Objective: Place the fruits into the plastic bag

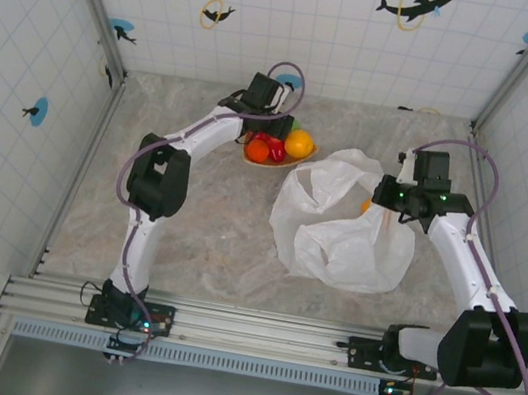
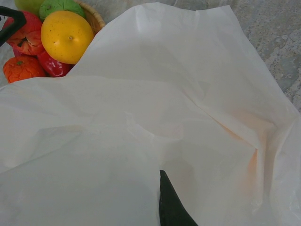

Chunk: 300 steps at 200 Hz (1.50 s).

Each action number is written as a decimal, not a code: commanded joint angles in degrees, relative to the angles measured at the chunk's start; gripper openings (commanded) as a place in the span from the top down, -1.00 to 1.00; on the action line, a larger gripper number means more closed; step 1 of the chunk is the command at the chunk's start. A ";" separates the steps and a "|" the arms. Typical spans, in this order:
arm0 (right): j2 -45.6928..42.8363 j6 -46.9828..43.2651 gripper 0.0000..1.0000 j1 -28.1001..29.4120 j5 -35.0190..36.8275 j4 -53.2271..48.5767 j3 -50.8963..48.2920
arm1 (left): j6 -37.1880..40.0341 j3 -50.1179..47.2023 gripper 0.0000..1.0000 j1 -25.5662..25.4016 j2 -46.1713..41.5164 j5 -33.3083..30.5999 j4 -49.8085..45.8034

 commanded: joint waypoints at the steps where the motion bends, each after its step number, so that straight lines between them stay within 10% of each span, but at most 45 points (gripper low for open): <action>1: 0.00 0.13 0.95 -0.27 -0.12 0.66 0.21 | 1.90 2.39 -0.76 0.31 1.70 1.50 -2.22; 138: -0.92 0.39 0.96 -0.27 0.15 0.75 -1.18 | 0.85 3.78 -0.57 1.88 4.27 7.17 -3.08; 255: -1.32 1.02 0.96 -0.18 0.01 1.24 -1.69 | -0.30 3.42 0.09 2.01 -3.17 8.19 -4.19; 300: -1.67 3.49 0.96 -0.27 -2.28 3.52 -2.60 | -6.84 -24.15 0.20 0.83 -25.57 14.64 9.97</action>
